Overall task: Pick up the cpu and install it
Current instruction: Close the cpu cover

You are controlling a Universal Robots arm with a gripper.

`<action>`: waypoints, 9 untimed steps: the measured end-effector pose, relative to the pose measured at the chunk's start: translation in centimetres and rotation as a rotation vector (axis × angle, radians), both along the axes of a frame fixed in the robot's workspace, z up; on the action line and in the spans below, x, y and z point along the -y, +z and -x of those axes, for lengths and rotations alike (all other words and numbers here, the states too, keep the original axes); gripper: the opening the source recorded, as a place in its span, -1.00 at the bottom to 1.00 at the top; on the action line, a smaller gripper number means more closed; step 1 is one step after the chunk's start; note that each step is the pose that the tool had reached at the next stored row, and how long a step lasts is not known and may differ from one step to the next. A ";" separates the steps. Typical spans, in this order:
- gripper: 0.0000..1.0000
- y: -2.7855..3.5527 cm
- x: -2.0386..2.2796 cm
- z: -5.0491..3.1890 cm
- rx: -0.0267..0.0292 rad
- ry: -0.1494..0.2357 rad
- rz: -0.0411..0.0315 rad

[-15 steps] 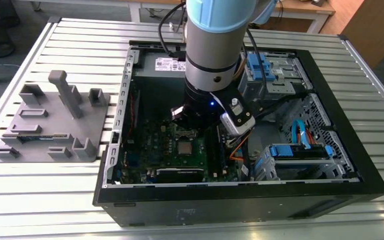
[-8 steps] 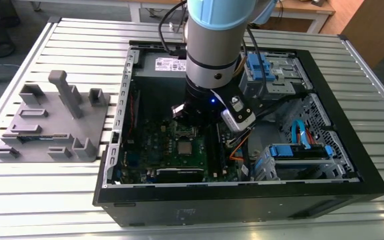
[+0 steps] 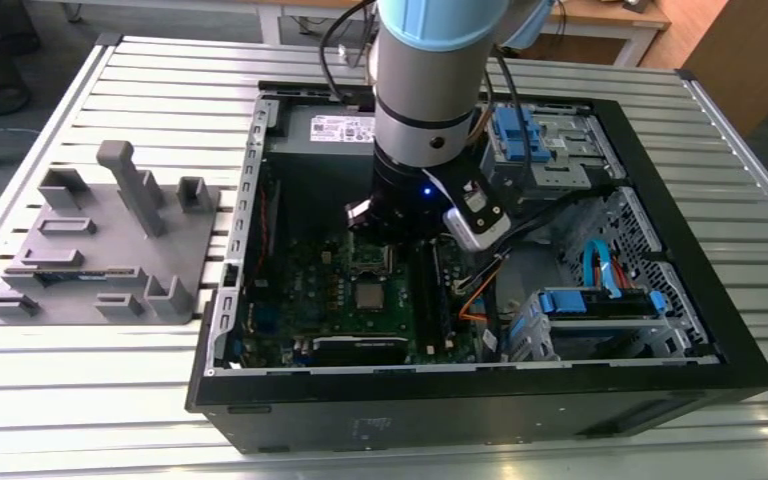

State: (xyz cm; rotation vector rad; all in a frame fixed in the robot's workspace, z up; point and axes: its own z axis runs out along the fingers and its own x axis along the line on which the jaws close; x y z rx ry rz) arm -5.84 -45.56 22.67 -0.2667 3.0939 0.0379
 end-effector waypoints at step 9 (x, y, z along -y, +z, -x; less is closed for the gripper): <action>-0.79 -0.21 -0.36 -0.70 0.0000 0.025 0.0001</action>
